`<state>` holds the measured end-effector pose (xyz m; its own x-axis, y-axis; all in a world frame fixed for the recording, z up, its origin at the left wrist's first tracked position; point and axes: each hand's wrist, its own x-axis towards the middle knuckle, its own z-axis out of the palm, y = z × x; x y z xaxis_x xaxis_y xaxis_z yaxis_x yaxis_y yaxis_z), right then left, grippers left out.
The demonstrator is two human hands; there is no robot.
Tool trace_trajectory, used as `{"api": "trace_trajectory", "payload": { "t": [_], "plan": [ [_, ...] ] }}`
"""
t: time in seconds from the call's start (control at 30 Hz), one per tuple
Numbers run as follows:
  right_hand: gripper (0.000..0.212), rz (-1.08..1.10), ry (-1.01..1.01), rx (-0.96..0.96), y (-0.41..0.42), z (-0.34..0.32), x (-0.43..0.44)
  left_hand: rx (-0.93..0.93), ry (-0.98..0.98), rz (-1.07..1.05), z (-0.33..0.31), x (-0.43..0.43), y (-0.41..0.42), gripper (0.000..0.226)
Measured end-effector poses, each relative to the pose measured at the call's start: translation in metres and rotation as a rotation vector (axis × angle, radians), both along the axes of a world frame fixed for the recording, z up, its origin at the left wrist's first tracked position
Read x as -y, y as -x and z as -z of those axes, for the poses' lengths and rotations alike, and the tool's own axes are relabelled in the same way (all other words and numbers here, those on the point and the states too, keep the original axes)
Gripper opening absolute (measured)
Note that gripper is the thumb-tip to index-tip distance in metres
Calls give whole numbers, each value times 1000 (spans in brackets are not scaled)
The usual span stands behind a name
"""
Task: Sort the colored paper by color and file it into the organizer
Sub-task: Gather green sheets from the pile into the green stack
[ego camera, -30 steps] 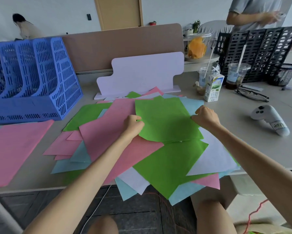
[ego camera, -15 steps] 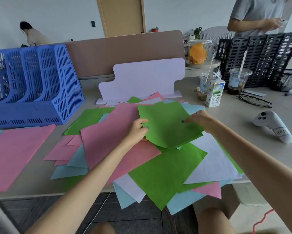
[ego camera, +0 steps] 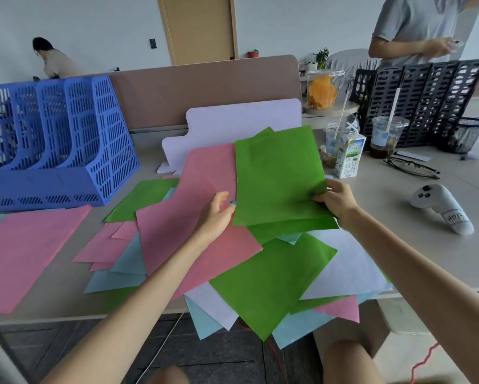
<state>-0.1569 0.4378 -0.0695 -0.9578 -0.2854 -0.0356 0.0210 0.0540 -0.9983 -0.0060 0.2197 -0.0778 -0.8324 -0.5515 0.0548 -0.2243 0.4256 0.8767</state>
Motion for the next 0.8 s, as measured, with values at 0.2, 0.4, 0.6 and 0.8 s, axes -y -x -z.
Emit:
{"api": "trace_trajectory", "payload": {
  "t": [0.2, 0.4, 0.6, 0.8],
  "plan": [
    [41, 33, 146, -24, -8, 5, -3, 23, -63, -10, 1, 8, -1, 41],
    [41, 127, 294, 59, -9, 9, -2, 0, 142, -76, 1, 30, -13, 40],
    [31, 60, 344, 78, -17, 5, 5, -68, -139, 126, -10, 22, -23, 65],
    [33, -18, 359, 17, -25, -8, 11, -330, -611, 211, -49, 10, -13, 57]
  ]
}}
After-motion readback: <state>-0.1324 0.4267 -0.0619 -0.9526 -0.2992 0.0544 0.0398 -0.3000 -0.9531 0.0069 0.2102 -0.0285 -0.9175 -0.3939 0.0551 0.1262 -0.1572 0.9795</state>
